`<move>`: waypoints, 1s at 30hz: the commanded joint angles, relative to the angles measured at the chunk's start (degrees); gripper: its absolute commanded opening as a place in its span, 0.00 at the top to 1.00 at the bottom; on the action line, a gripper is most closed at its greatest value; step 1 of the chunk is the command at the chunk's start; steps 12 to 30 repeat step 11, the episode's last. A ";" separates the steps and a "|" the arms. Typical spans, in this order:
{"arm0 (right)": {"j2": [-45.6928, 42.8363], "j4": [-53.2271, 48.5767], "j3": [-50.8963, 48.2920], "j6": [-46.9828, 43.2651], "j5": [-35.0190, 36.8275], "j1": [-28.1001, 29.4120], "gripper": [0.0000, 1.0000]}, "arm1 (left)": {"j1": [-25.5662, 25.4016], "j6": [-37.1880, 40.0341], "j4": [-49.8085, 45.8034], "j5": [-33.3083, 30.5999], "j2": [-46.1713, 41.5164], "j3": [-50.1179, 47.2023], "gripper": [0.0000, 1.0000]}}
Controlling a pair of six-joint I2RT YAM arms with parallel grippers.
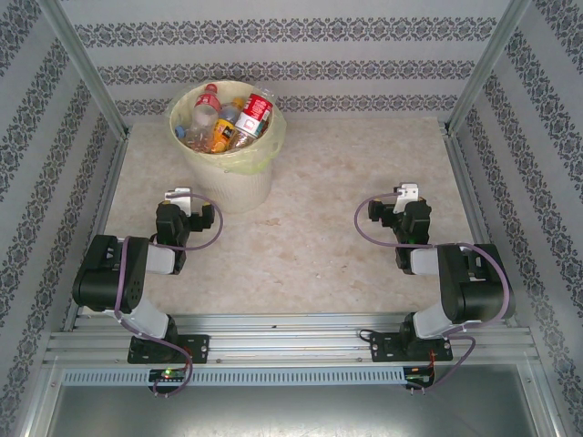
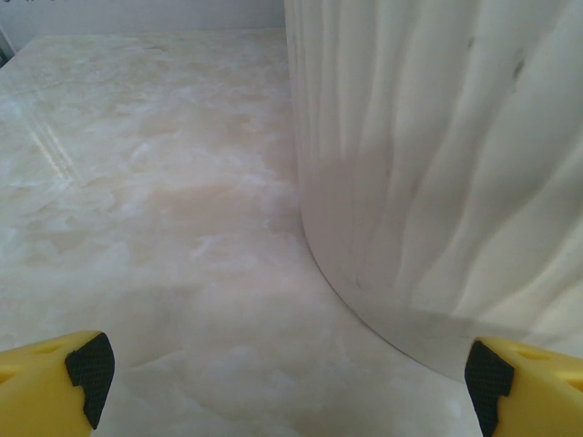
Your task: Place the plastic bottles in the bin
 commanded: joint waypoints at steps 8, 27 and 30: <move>0.36 -0.30 1.48 0.28 -0.04 0.08 0.02 | 0.75 0.53 -0.19 1.20 -0.73 0.35 0.00; 0.07 -0.12 1.21 0.30 0.07 0.10 0.02 | 0.76 0.51 -0.20 1.15 -0.71 0.35 0.00; 0.07 -0.12 1.21 0.30 0.07 0.10 0.02 | 0.76 0.51 -0.20 1.15 -0.71 0.35 0.00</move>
